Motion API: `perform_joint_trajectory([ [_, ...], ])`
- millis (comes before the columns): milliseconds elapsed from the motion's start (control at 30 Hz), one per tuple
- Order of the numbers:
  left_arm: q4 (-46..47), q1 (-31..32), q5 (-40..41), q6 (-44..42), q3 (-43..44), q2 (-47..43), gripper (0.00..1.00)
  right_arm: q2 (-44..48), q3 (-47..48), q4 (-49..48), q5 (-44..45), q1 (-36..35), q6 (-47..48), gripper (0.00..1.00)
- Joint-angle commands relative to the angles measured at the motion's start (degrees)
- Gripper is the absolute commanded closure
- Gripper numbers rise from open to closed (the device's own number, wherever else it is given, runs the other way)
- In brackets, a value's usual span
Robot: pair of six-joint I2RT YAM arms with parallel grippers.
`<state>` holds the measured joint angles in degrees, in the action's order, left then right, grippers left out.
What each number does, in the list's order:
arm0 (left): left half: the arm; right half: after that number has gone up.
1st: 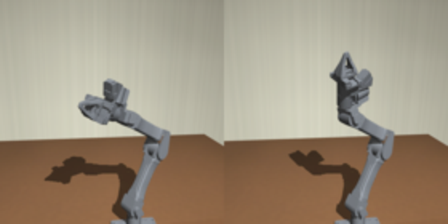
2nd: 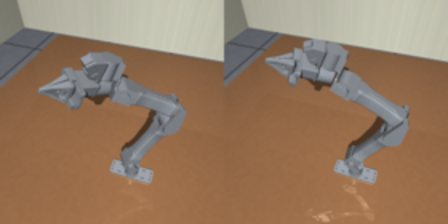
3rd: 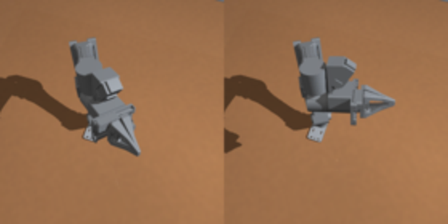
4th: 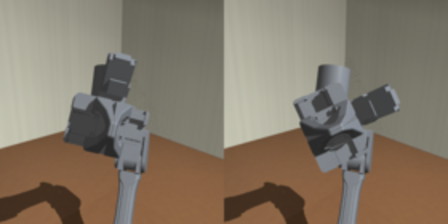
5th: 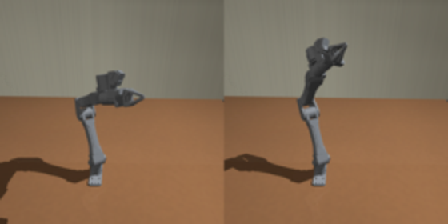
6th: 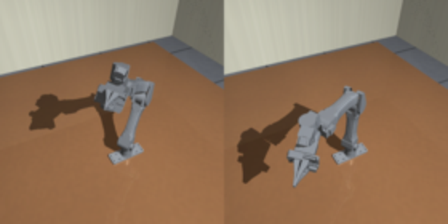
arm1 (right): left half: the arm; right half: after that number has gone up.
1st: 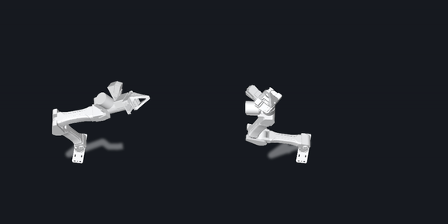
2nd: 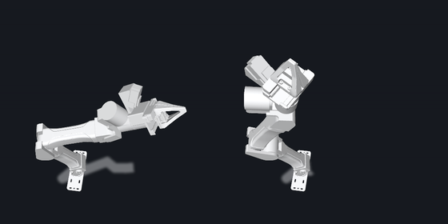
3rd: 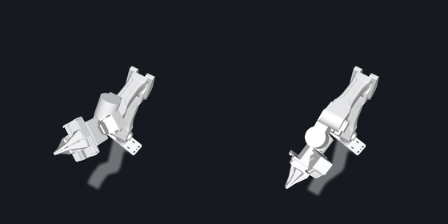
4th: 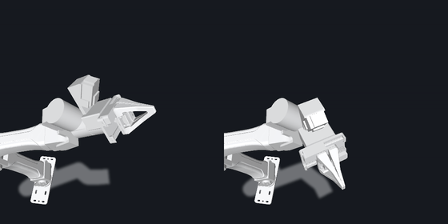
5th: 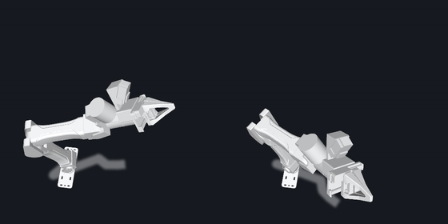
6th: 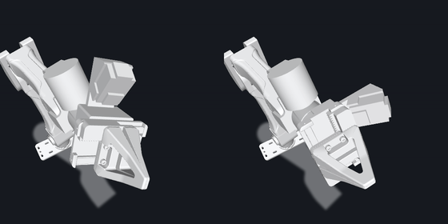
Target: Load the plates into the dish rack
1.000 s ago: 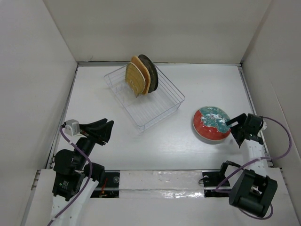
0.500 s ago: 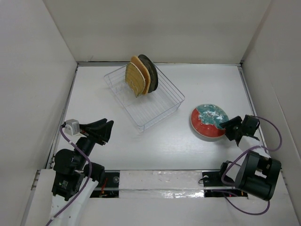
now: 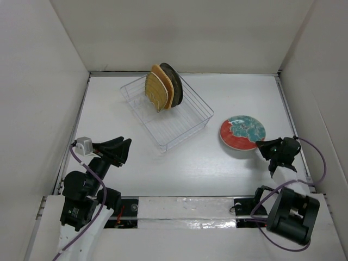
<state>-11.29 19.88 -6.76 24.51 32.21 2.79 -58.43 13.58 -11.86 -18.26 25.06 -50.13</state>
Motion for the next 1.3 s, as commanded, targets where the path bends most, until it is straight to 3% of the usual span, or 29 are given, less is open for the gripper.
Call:
perform_joint_trajectory([
  [0, 1.45, 0.42, 0.79, 0.18, 0.66, 1.43, 0.61, 10.58, 4.67, -1.33, 4.72, 0.61, -2.08, 1.00],
  [267, 1.36, 0.42, 1.75, 0.54, 0.58, 3.54, 0.61, 13.88, 21.20, -2.91, 1.57, -2.11, -3.31, 1.00],
  [367, 1.45, 0.42, 1.58, 0.54, 0.49, 4.68, 0.61, 12.12, 29.20, -3.87, 3.91, -9.56, -0.86, 1.00],
  [467, 1.36, 0.42, 1.75, 0.45, 0.49, 5.74, 0.61, 8.18, 39.62, -2.83, 10.14, -24.14, 6.95, 1.00],
  [533, 1.45, 0.42, 2.10, 0.45, 0.58, 6.09, 0.61, 1.24, 45.45, -0.80, 14.37, -36.58, 13.61, 1.00],
  [667, 1.27, 0.42, 2.63, 0.45, 0.58, 6.27, 0.61, -12.38, 63.87, 1.22, 28.51, -51.73, 24.62, 1.00],
  [800, 1.36, -0.19, 2.72, 0.45, 0.49, 6.00, 0.61, -27.14, 76.91, 3.14, 30.13, -57.48, 27.80, 1.00],
  [1033, 1.18, -0.19, 3.51, 0.62, 0.58, 6.00, 0.61, -52.37, 113.35, 14.20, 36.97, -64.08, 37.01, 1.00],
  [1167, 1.09, -1.25, 3.87, 0.98, 0.49, 5.91, 0.61, -61.26, 122.80, 16.87, 46.18, -67.59, 44.31, 1.00],
  [1267, 1.36, -1.77, 3.42, 0.80, 0.49, 6.00, 0.61, -64.16, 123.61, 13.97, 49.63, -70.05, 49.42, 1.00],
])
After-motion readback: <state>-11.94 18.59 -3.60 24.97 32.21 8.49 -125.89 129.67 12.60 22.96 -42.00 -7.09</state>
